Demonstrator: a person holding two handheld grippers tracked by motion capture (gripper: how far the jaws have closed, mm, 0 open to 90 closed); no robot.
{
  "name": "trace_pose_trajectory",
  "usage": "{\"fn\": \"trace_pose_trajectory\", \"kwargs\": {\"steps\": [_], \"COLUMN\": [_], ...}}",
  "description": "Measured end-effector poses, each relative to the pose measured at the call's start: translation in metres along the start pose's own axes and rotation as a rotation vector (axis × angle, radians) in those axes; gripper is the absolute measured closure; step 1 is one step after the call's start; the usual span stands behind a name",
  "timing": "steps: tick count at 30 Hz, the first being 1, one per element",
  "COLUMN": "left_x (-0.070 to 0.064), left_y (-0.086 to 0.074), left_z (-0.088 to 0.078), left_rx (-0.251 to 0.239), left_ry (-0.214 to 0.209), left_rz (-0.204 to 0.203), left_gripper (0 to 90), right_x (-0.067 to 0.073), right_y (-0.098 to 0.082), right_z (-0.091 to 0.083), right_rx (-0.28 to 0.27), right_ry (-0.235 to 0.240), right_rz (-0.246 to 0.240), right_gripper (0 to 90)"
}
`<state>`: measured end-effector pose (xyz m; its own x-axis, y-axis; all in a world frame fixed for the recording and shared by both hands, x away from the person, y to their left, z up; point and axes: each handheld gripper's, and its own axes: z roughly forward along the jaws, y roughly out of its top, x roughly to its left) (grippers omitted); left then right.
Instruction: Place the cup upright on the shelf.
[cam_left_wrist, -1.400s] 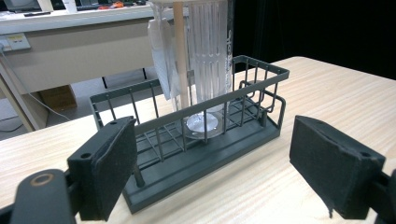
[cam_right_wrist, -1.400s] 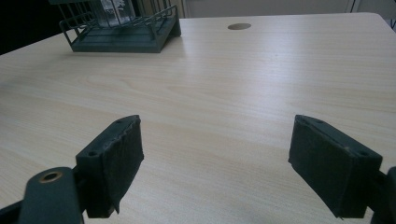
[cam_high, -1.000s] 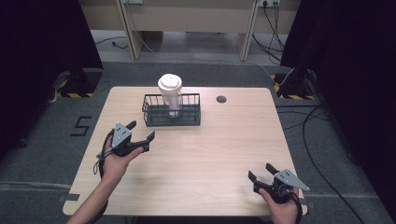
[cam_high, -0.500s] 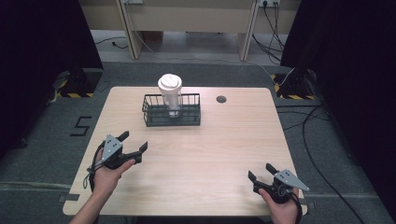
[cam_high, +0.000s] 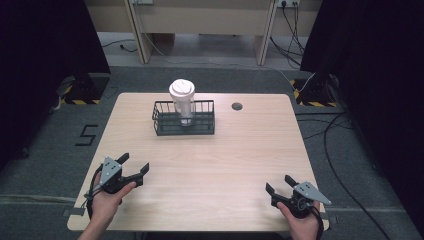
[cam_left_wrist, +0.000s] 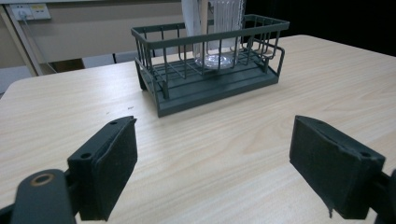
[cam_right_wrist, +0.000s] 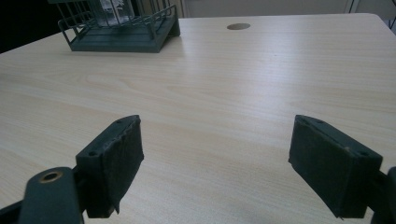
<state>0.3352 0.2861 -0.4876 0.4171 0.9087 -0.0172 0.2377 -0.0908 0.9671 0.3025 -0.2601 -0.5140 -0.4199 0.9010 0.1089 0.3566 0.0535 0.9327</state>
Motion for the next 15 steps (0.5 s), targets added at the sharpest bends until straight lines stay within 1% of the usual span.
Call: {"fn": "trace_pose_trajectory", "kwargs": {"steps": [5, 9, 10, 12, 15], "left_x": [0.000, -0.001, -0.002, -0.003, -0.005], "left_y": [-0.010, -0.014, -0.016, -0.019, -0.020], "left_z": [-0.001, -0.002, -0.003, -0.004, -0.006], "left_rx": [0.005, 0.001, 0.001, 0.003, 0.005], "left_ry": [0.024, 0.033, 0.038, 0.036, 0.029], "left_rz": [-0.026, -0.038, -0.041, -0.049, -0.052], "left_gripper": [14.8, 14.8, 14.8, 14.7, 14.8], "right_x": [0.000, 0.000, 0.000, 0.000, 0.001], "right_y": [0.000, 0.000, 0.000, 0.000, 0.000], "right_z": [0.000, 0.000, 0.000, 0.000, 0.001], "right_rx": [0.000, 0.000, 0.003, 0.004, 0.007], "right_ry": [0.000, -0.001, 0.002, 0.001, 0.004], "right_rz": [0.000, 0.001, 0.010, 0.000, 0.000], "right_gripper": [18.1, 18.1, 18.1, 18.1, 17.9]}}
